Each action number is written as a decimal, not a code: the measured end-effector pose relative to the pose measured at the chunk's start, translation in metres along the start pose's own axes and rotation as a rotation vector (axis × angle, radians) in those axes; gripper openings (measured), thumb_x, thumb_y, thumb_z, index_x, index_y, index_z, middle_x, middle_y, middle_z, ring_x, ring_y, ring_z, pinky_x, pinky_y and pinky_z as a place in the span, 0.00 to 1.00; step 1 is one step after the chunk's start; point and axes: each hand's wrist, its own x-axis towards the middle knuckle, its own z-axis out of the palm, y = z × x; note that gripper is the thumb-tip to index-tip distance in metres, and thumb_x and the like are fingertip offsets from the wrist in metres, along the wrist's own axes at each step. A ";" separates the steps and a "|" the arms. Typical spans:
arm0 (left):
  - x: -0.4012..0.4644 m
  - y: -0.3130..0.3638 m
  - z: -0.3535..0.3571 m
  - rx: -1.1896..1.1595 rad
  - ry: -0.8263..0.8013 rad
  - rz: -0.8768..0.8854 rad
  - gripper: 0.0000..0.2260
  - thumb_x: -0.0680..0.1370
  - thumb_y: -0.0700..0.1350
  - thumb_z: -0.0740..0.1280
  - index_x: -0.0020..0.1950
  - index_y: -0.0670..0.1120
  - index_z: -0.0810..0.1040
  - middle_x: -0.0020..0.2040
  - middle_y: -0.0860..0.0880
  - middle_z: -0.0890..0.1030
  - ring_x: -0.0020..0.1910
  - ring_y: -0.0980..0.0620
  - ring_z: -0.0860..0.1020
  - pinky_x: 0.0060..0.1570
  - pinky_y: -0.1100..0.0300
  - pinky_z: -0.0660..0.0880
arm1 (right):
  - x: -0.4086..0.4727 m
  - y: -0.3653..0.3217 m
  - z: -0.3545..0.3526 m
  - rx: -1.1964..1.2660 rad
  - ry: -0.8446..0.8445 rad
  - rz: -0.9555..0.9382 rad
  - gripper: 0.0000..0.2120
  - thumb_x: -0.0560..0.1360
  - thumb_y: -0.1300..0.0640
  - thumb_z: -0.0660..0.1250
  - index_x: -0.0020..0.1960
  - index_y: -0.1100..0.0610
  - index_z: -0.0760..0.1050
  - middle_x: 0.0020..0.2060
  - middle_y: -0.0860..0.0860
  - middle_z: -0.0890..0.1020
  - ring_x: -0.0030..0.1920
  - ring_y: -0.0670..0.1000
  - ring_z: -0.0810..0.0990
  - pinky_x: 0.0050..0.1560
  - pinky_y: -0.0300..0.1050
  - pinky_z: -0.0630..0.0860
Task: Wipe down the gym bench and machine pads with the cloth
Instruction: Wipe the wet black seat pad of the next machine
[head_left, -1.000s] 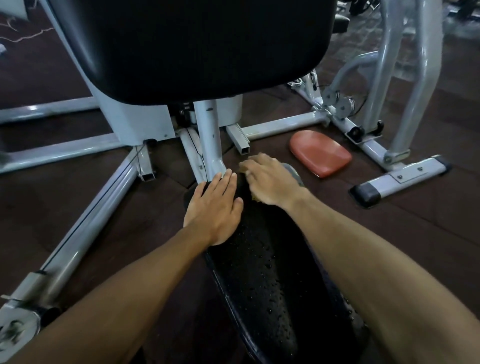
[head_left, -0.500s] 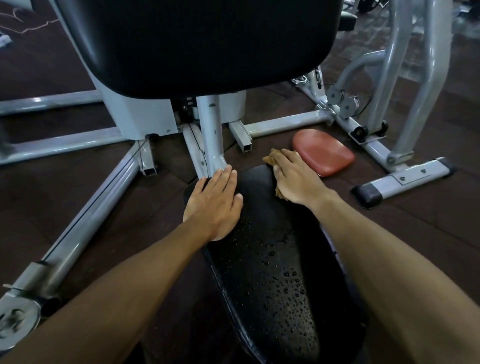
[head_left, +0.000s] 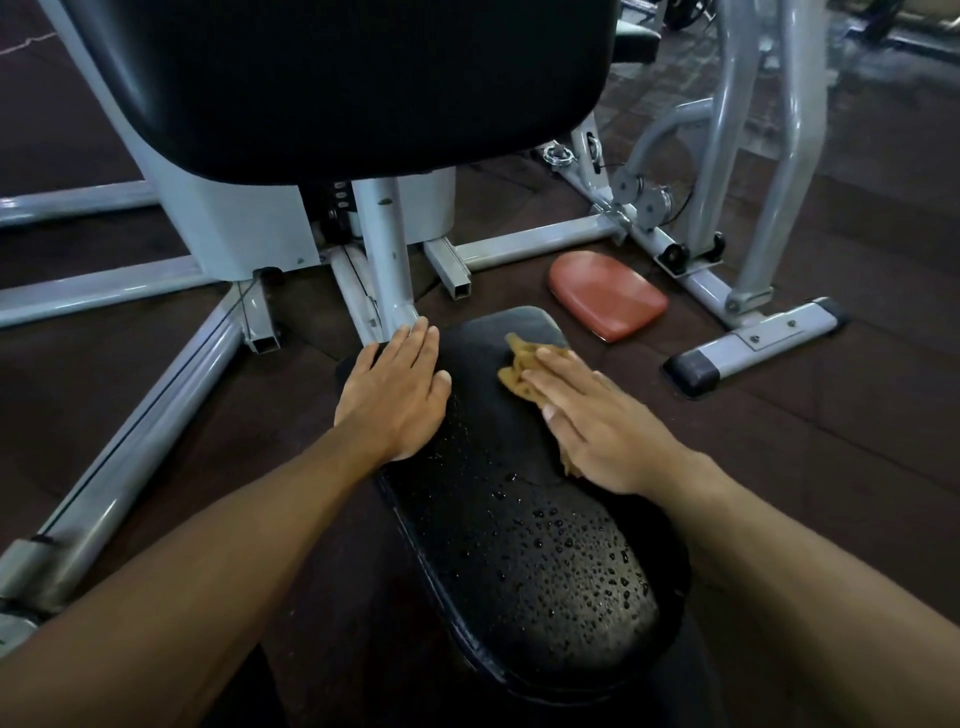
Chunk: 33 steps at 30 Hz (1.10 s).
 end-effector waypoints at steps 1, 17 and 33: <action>-0.001 0.000 0.000 -0.005 0.000 -0.005 0.27 0.82 0.55 0.43 0.80 0.46 0.47 0.80 0.50 0.47 0.78 0.53 0.45 0.75 0.51 0.44 | 0.007 0.009 0.003 0.018 0.025 0.052 0.23 0.83 0.51 0.52 0.77 0.52 0.59 0.78 0.50 0.56 0.78 0.53 0.53 0.75 0.50 0.54; 0.000 -0.002 0.001 0.005 0.008 0.007 0.27 0.82 0.54 0.45 0.80 0.45 0.49 0.80 0.48 0.50 0.78 0.51 0.49 0.75 0.48 0.46 | -0.059 -0.056 0.001 -0.045 -0.106 -0.193 0.24 0.82 0.48 0.48 0.77 0.48 0.57 0.79 0.47 0.52 0.78 0.49 0.46 0.76 0.50 0.53; 0.005 -0.003 0.004 0.042 0.020 0.022 0.27 0.82 0.54 0.46 0.79 0.44 0.51 0.80 0.47 0.52 0.78 0.50 0.50 0.74 0.46 0.49 | -0.047 -0.069 0.013 -0.044 0.021 -0.099 0.22 0.79 0.52 0.52 0.73 0.50 0.65 0.77 0.52 0.60 0.76 0.56 0.58 0.73 0.59 0.61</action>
